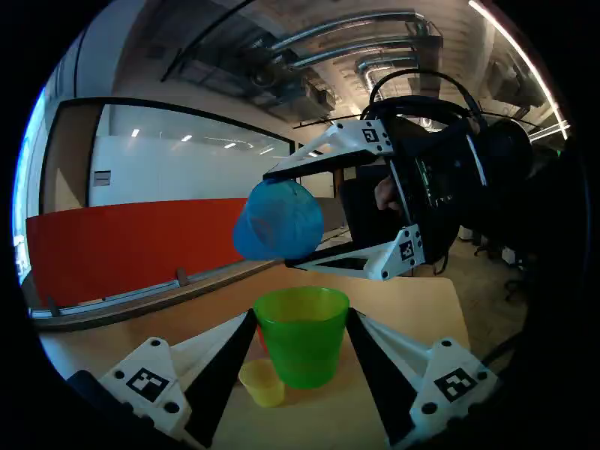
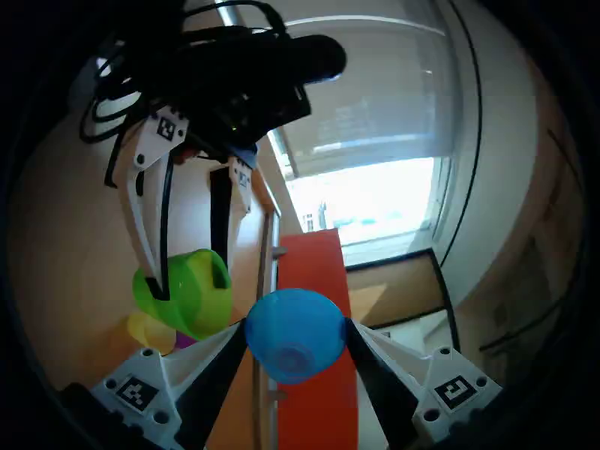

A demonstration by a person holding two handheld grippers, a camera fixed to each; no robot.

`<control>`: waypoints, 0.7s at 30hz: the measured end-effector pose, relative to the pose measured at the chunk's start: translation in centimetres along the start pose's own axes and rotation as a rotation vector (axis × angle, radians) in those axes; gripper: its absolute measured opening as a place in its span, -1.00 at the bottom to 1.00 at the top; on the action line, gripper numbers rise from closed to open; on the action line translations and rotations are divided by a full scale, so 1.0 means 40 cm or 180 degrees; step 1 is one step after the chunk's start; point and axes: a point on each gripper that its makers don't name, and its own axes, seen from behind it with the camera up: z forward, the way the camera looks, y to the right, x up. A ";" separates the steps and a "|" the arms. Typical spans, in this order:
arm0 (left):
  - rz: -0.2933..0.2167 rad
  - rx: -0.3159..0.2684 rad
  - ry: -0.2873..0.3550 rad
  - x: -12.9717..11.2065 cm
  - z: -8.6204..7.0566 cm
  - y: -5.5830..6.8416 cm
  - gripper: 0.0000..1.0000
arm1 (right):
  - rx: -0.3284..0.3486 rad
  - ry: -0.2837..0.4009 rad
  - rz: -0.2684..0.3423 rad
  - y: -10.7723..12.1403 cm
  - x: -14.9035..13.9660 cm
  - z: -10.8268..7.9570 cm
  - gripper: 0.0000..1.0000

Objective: Pour water

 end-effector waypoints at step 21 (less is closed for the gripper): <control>-0.0074 0.0050 -0.0057 -0.029 -0.021 -0.006 0.74 | 0.0253 0.0054 0.2794 -0.085 -0.058 -0.045 0.86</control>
